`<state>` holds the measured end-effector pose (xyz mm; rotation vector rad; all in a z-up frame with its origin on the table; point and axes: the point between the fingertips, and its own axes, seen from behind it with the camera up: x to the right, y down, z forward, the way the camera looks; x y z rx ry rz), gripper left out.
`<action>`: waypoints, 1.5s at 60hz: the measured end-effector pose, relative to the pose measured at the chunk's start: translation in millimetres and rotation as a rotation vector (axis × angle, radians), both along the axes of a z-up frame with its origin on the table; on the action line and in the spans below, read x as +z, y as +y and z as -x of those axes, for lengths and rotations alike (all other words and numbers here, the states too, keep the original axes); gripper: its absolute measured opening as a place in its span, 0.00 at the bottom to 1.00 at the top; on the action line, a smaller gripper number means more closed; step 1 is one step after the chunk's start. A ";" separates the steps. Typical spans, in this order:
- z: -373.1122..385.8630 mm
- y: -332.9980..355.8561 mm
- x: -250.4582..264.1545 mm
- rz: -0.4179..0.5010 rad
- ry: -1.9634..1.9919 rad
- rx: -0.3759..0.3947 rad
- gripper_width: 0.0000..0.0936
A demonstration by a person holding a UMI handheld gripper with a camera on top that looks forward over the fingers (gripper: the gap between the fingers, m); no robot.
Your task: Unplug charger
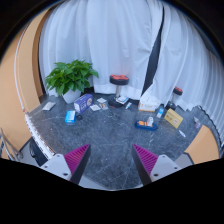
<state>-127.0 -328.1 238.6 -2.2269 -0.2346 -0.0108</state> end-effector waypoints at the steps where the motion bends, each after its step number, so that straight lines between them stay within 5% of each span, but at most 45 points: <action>1: -0.4 -0.1 -0.6 0.002 0.001 -0.001 0.91; 21: -31.4 13.6 -66.1 0.097 0.027 -0.005 0.90; 34: -117.7 73.6 -158.0 0.166 0.043 -0.118 0.90; 47: -219.3 224.0 -173.9 -0.026 0.018 -0.218 0.91; 60: -247.5 355.6 -199.6 -0.143 0.031 -0.182 0.86; 63: -247.0 371.8 -212.3 -0.144 0.035 -0.163 0.79; 73: -238.9 392.7 -217.1 -0.191 0.042 -0.123 0.22; 85: -237.9 392.8 -204.1 -0.141 0.142 -0.158 0.10; 90: -239.3 398.7 -89.9 -0.369 0.190 -0.109 0.10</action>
